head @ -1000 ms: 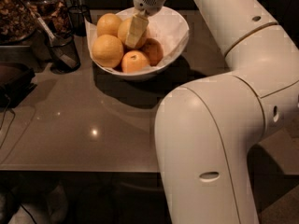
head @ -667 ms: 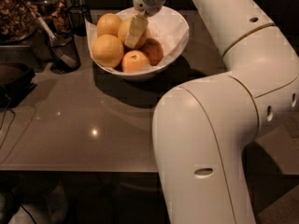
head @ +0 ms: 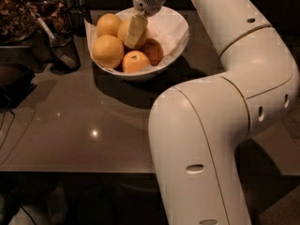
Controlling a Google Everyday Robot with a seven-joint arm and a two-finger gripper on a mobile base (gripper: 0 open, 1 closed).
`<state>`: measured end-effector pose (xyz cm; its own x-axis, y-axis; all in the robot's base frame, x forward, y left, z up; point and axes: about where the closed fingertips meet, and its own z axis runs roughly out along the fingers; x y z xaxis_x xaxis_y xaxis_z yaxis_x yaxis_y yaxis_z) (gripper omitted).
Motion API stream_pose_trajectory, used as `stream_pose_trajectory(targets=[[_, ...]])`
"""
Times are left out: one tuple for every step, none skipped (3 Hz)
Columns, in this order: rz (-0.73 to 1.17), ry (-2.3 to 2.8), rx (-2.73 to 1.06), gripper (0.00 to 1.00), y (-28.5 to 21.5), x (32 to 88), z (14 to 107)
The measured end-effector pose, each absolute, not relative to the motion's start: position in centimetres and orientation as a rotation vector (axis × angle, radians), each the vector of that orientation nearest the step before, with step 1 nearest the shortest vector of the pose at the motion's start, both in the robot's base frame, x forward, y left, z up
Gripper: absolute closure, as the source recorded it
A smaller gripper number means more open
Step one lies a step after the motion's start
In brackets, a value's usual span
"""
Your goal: Pick orange from white bowl
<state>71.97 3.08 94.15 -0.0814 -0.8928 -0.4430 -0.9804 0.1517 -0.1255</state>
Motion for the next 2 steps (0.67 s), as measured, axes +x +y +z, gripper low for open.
stream_pose_trajectory(targets=[[0.284, 2.02, -1.784, 0.62, 3.1, 72.0, 94.3], [0.277, 1.956, -1.74, 0.85, 4.1, 71.9, 97.0]])
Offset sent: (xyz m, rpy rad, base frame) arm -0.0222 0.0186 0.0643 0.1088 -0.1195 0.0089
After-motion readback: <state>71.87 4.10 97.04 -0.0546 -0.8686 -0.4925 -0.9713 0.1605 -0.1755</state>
